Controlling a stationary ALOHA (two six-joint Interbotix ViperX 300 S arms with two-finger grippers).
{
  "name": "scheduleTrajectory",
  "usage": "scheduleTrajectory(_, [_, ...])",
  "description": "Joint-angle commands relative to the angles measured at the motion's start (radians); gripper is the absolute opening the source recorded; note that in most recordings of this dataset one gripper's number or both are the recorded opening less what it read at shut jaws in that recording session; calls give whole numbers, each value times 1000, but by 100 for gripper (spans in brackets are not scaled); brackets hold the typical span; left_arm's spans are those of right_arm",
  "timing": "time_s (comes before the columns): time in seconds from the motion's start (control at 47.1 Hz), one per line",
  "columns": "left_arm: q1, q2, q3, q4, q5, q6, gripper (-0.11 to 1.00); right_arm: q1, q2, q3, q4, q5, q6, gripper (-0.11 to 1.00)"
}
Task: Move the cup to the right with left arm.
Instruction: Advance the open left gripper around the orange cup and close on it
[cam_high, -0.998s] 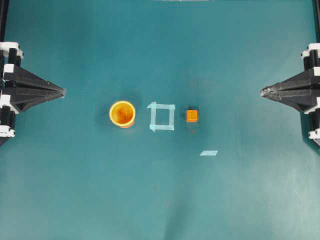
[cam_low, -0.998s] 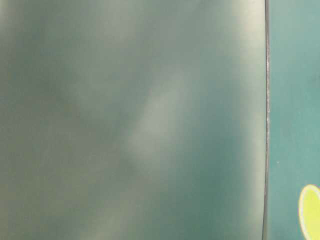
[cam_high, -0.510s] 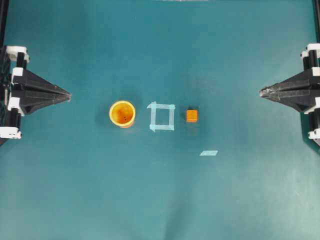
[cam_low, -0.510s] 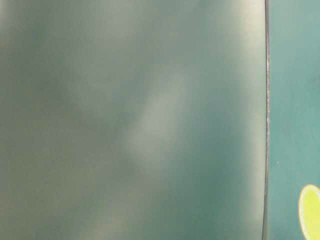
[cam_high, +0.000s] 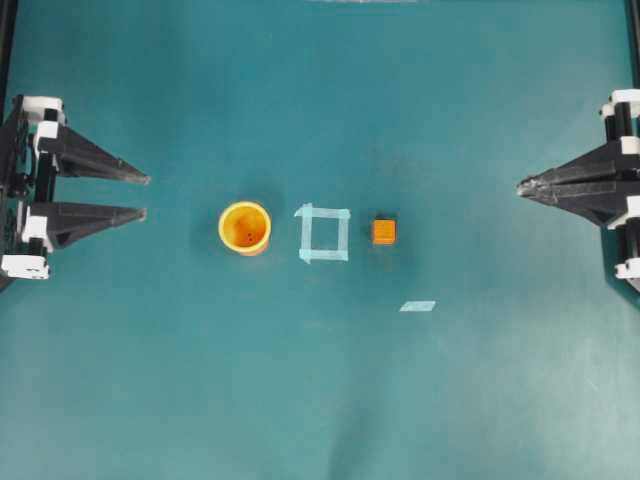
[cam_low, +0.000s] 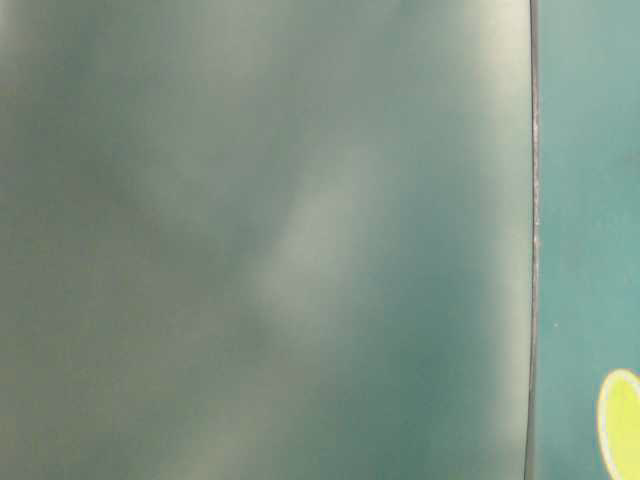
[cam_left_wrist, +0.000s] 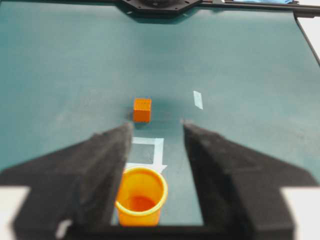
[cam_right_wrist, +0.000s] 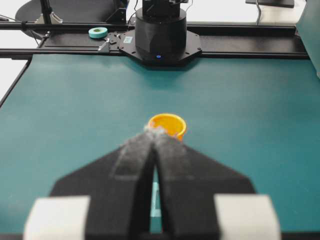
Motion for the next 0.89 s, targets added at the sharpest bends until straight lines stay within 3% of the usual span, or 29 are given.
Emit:
scheduleTrajectory(0.0, [-2, 6, -11, 3, -2, -8, 51, 0, 5, -34, 2, -2, 2, -1])
scheduleTrajectory(0.467, [-2, 84, -54, 3, 167, -14, 83, 0, 5, -37, 12, -3, 3, -1])
scheduleTrajectory(0.616, [-2, 156, -55, 3, 150, 3, 82, 0, 6, -38, 11, -2, 3, -1])
scheduleTrajectory(0.87, [-2, 371, -43, 12, 21, 9, 82, 0, 3, -46, 12, 5, 3, -1])
